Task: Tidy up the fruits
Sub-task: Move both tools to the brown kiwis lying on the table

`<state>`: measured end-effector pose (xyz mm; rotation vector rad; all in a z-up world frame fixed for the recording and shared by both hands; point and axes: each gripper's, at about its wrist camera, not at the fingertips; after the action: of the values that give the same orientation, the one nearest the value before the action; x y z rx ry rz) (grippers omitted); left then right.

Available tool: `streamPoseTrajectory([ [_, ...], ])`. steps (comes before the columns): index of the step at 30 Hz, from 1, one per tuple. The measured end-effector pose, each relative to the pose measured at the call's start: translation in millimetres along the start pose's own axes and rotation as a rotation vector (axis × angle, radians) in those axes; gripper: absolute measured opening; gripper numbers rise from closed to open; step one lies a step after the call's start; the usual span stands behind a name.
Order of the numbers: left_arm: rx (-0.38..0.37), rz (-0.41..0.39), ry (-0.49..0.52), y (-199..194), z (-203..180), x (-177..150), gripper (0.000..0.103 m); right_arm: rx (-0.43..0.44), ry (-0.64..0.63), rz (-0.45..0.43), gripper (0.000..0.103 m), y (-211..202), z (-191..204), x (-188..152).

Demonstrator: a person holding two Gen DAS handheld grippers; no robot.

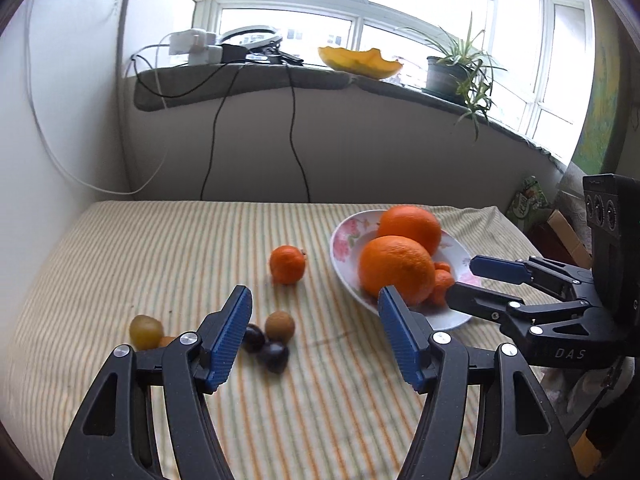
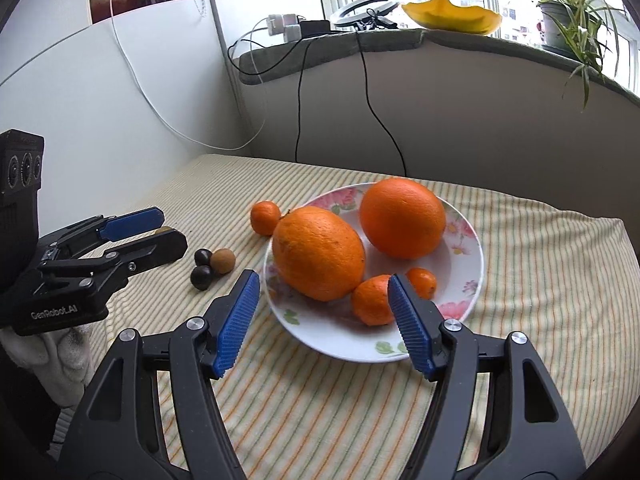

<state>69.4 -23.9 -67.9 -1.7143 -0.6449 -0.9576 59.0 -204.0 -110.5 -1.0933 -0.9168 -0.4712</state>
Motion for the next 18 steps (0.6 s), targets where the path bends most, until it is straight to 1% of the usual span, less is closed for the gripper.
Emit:
streamPoseTrajectory([
  [5,0.066,0.006,-0.043,-7,32,-6,0.065,0.043,-0.051,0.009,0.069,9,26,3],
  [11,0.12,0.015,-0.098,-13,66,-14,0.065,0.101,-0.112,0.025,0.069,21,58,6],
  [14,0.135,0.017,-0.123,-15,80,-19,0.064,0.129,-0.149,0.037,0.069,27,77,5],
  [18,0.132,0.03,-0.164,-13,97,-22,0.057,0.16,-0.221,0.049,0.069,37,102,3],
])
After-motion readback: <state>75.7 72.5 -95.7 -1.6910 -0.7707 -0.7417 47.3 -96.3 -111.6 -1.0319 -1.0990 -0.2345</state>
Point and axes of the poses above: each gripper's, at about its wrist camera, not at the fingertips, and y roughly the way its jaws point, z to its left, x to its top, and after that the axes turned 4 degrees about -z, right-handed
